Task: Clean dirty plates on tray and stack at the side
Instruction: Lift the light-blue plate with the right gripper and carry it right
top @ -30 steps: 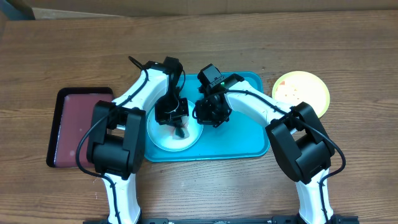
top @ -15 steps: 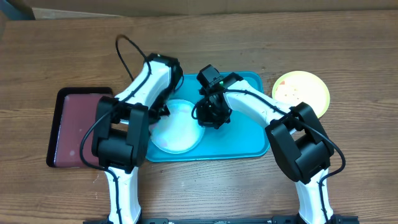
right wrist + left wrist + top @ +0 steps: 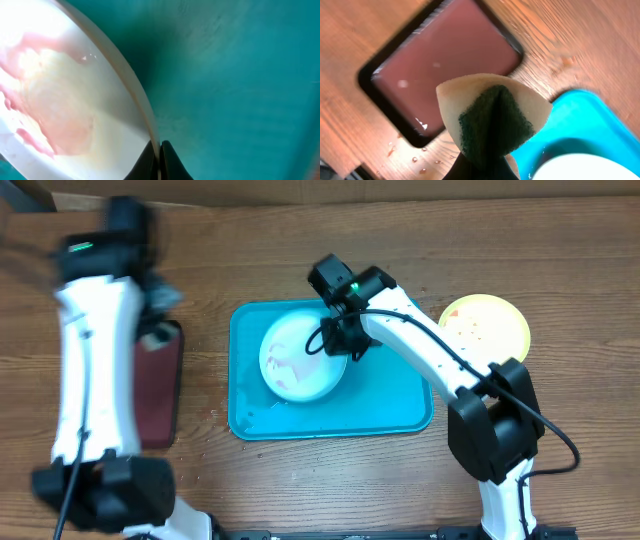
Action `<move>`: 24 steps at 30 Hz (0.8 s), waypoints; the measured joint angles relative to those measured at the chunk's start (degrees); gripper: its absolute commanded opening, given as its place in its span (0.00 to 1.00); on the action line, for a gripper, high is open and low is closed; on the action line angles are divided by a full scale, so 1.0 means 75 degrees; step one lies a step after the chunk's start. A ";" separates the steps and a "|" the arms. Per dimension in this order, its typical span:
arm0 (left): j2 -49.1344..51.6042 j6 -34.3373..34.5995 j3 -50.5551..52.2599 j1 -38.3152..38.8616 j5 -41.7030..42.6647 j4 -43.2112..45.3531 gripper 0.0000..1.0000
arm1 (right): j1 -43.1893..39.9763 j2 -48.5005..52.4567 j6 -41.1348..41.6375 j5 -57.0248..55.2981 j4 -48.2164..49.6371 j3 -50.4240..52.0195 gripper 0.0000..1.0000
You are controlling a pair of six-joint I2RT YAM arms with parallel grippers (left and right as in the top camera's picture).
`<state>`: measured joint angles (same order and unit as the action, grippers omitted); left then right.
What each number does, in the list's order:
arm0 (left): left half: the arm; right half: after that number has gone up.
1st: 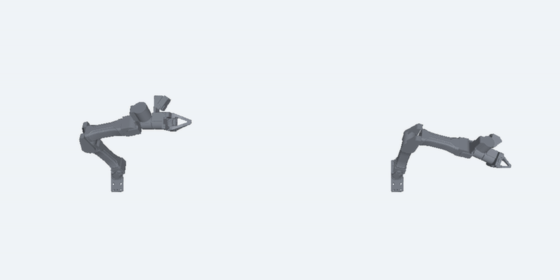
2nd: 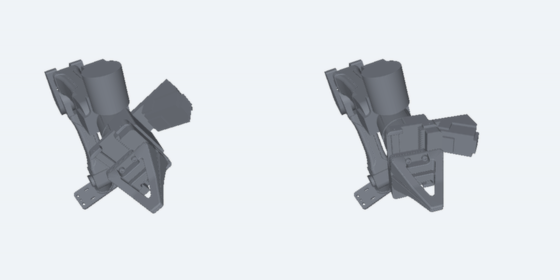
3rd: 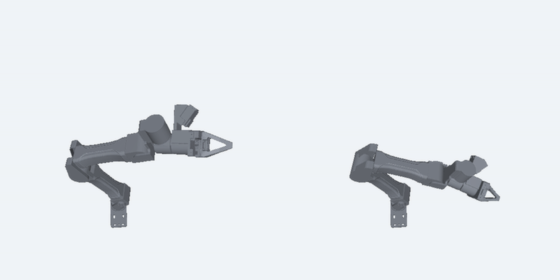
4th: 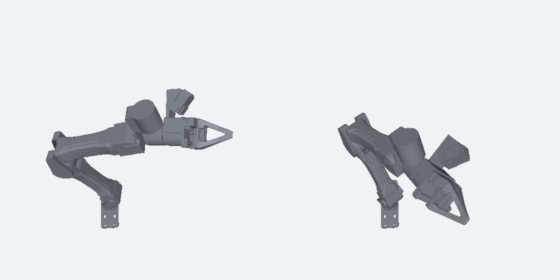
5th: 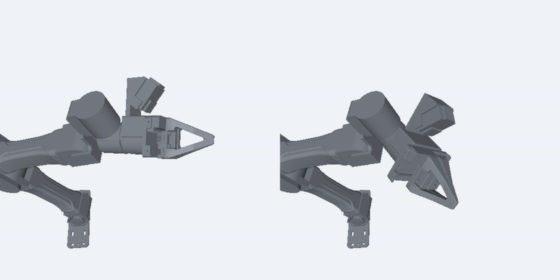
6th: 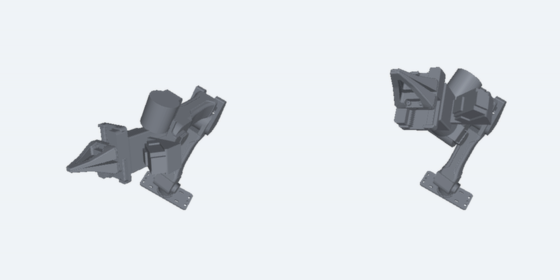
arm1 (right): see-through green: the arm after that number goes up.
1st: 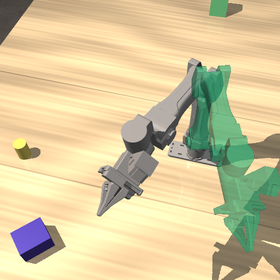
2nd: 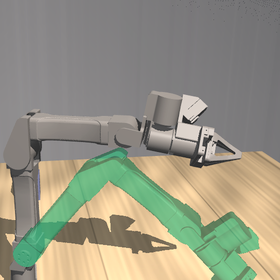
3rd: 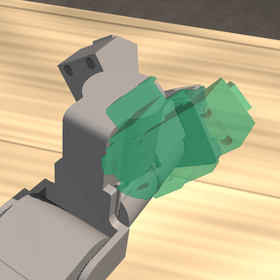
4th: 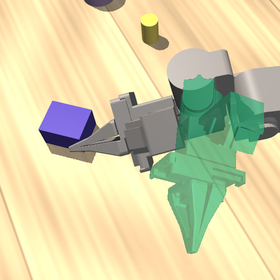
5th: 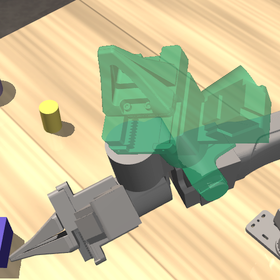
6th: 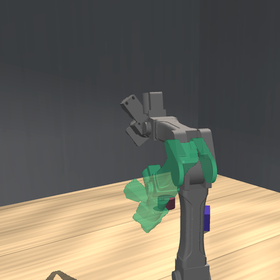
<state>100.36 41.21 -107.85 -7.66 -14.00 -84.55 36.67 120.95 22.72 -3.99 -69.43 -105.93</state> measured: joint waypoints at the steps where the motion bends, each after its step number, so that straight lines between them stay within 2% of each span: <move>1: -0.0093 -0.0117 -0.0015 -0.0382 0.0184 -0.0067 0.04 | 0.0119 -0.0050 -0.0012 -0.0364 -0.0169 -0.0297 0.04; 7: 0.0079 -0.0586 0.0312 -0.1702 0.1026 -0.0140 0.04 | 0.1376 -0.0300 -0.0495 -0.3343 -0.0807 -0.1763 0.04; 15: 0.0166 -0.0761 0.1376 -0.2652 0.1818 0.0612 0.04 | 0.3267 -0.0356 -0.1201 -0.7898 -0.0950 -0.1976 0.04; 20: 0.0172 -0.0781 0.2066 -0.2955 0.2157 0.1102 0.04 | 0.3937 -0.0356 -0.2122 -0.9981 -0.0629 -0.1976 0.04; 24: 0.0178 -0.0781 0.2273 -0.3037 0.2314 0.1230 0.04 | 0.4045 -0.0356 -0.2815 -1.0666 -0.0379 -0.1976 0.04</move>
<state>101.69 35.35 -90.80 -30.44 3.36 -75.33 67.00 118.28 1.61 -83.99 -72.27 -120.75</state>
